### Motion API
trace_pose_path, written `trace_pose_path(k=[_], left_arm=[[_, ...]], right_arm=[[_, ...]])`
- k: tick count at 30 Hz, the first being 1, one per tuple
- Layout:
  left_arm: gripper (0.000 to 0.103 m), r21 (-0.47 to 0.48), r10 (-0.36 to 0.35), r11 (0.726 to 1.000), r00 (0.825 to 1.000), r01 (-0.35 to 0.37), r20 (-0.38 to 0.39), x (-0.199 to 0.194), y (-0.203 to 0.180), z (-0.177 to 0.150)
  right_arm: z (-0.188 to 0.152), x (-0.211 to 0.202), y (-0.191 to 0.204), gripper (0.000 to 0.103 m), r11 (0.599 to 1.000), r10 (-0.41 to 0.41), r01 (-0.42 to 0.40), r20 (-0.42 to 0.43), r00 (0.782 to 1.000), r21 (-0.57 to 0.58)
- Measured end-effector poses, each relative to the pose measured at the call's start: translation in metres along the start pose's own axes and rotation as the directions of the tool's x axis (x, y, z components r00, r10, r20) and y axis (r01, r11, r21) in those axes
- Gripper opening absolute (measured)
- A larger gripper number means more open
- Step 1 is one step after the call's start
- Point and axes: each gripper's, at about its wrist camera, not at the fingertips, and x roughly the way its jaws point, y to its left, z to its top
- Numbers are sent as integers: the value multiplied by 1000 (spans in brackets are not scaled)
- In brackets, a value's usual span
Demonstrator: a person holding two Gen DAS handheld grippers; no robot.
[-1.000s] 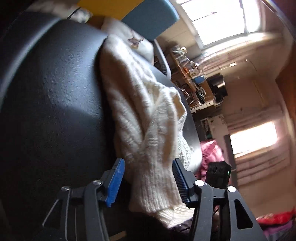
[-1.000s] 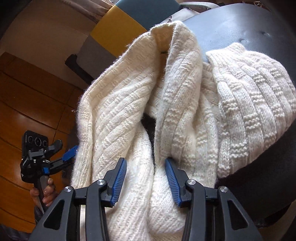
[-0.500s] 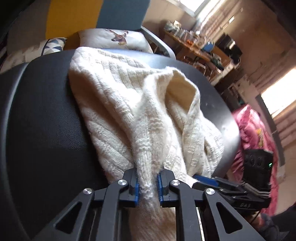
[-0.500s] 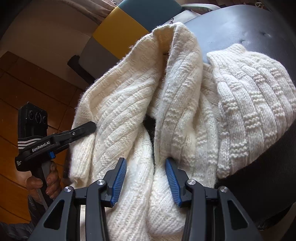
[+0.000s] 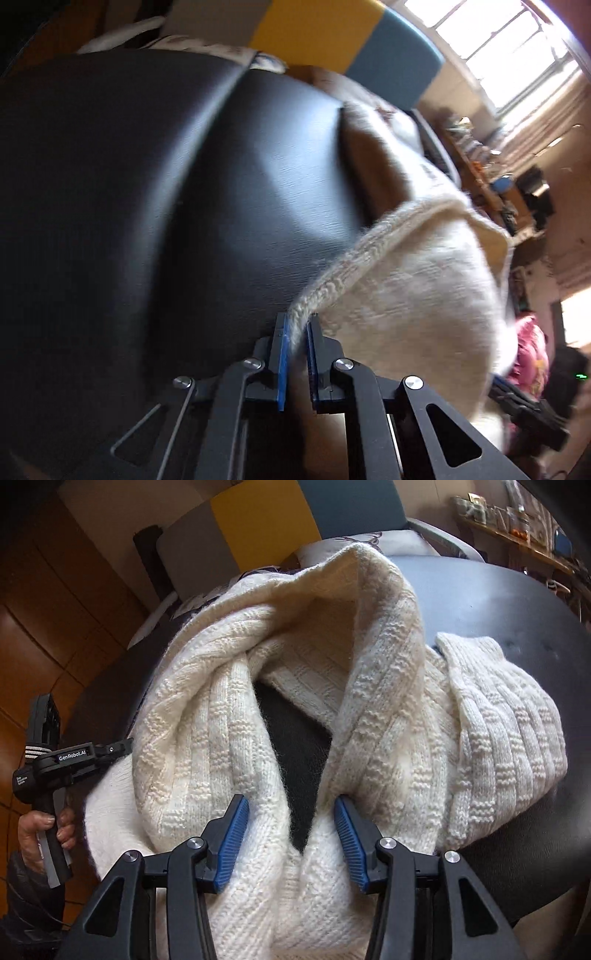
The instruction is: Fold clothes
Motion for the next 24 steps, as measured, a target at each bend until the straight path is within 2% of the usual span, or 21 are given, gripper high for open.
trace_pose_path(k=[2,4,7,9,10,11,12,14,16,17,19,21,24], left_arm=[[10,-17,2,1000,1000,-2,5,2,6,-2],[11,-18,8,1000,1000,-7,7,0,6,-1],[11,26,-13,1000,998,12,58,-15,-5,-2],[11,46,-35,998,995,31,91,-27,-12,-1],[11,56,-48,998,993,42,107,-33,-16,0],[13,77,-82,994,990,73,114,-40,-24,1],[17,97,-117,990,986,106,119,-46,-31,2],[38,157,-234,963,969,220,76,-46,-60,6],[52,216,-330,921,944,323,-4,-35,-95,7],[52,242,-372,896,927,372,-47,-29,-112,7],[52,290,-384,862,909,416,-164,-5,-150,4],[52,334,-355,839,897,430,-263,24,-188,-5],[51,370,-280,822,872,434,-400,59,-223,-27]], right_arm=[[7,-2,-11,50,998,46,-46,-6,999,32],[9,-15,-31,50,990,107,-109,31,994,84],[10,-37,-68,50,969,165,-177,82,983,171],[39,-20,-93,50,954,169,-188,97,981,234],[29,-18,-62,50,944,167,-189,100,981,271],[5,-35,-39,50,929,169,-193,103,980,316],[-17,-53,-39,50,908,184,-211,107,977,361],[-49,-72,-47,50,865,222,-250,114,968,436],[-63,-68,-51,50,841,262,-284,113,958,461],[-68,-66,-50,50,834,285,-304,112,952,460],[-76,-65,-43,50,832,319,-332,106,942,444],[-83,-68,-37,50,836,343,-352,100,934,421],[-91,-75,-23,50,868,340,-341,68,938,361]])
